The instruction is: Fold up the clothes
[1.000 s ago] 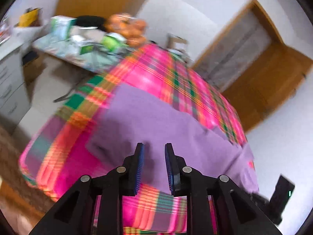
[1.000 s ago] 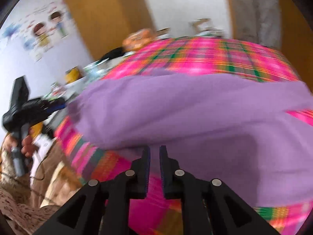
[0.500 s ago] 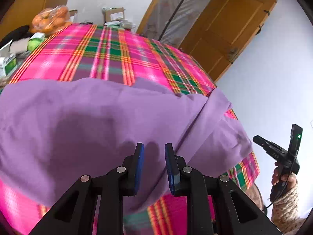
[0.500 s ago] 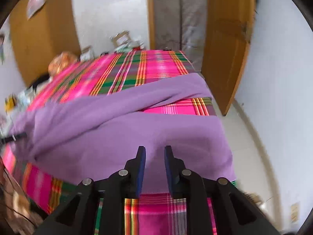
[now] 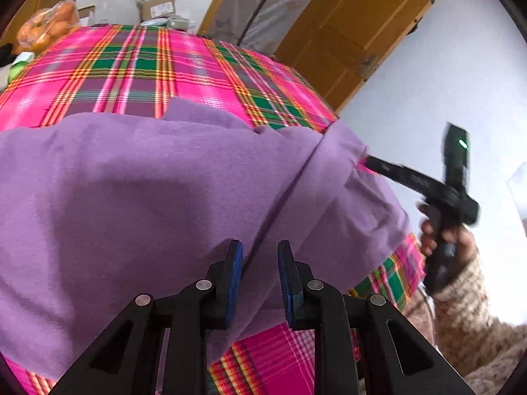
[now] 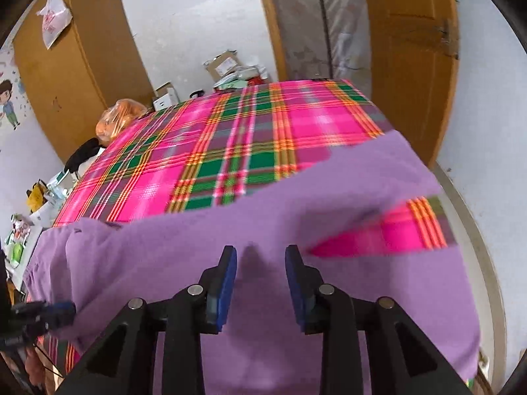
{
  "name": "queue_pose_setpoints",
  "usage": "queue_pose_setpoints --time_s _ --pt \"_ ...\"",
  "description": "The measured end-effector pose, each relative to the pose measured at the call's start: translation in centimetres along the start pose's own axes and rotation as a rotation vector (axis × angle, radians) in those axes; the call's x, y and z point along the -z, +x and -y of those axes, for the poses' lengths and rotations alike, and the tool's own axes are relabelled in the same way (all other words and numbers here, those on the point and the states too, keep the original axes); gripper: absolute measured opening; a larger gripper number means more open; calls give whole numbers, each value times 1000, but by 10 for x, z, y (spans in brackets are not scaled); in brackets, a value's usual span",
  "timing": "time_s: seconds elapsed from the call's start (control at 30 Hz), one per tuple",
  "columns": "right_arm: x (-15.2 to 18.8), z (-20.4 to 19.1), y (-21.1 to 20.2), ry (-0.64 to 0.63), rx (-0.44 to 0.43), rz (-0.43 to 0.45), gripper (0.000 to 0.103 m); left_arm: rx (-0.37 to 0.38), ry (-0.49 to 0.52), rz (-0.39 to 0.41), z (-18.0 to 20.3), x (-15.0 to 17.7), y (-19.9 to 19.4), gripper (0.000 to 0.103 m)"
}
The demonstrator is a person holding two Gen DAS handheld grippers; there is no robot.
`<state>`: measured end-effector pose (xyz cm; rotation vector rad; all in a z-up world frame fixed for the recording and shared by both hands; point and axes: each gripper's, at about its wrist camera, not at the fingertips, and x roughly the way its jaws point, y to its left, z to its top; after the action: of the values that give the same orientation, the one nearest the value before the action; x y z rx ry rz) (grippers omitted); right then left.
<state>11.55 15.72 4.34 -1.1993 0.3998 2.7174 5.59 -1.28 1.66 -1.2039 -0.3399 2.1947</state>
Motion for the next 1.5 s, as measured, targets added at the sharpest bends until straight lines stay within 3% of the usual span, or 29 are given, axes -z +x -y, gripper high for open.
queue_pose_setpoints --time_s 0.33,0.5,0.57,0.63,0.7,0.83,1.0,1.2,1.43,1.5 --pt "-39 -24 56 22 -5 -73 32 65 17 -58 1 4 15 22" --pt "-41 -21 74 58 10 -121 32 93 10 -61 -2 5 16 22" --pt "-39 -19 77 72 18 -129 27 98 14 -61 -1 6 14 22" --pt "-36 -16 76 82 27 -122 12 100 17 -62 -1 5 14 22" --pt "-34 -13 73 87 26 -114 6 103 16 -62 -1 4 15 22" --pt "-28 -7 63 89 28 -91 0 104 12 -61 -2 4 14 22" --pt "-20 -1 49 91 36 -60 0 101 10 -58 -2 5 14 22" --pt "-17 4 43 130 8 -48 2 98 17 -57 1 7 15 22" --pt "-38 -1 66 141 60 -81 30 102 3 -53 -2 9 14 22" --pt "-44 -3 72 144 74 -82 31 97 8 -55 -1 8 15 22"
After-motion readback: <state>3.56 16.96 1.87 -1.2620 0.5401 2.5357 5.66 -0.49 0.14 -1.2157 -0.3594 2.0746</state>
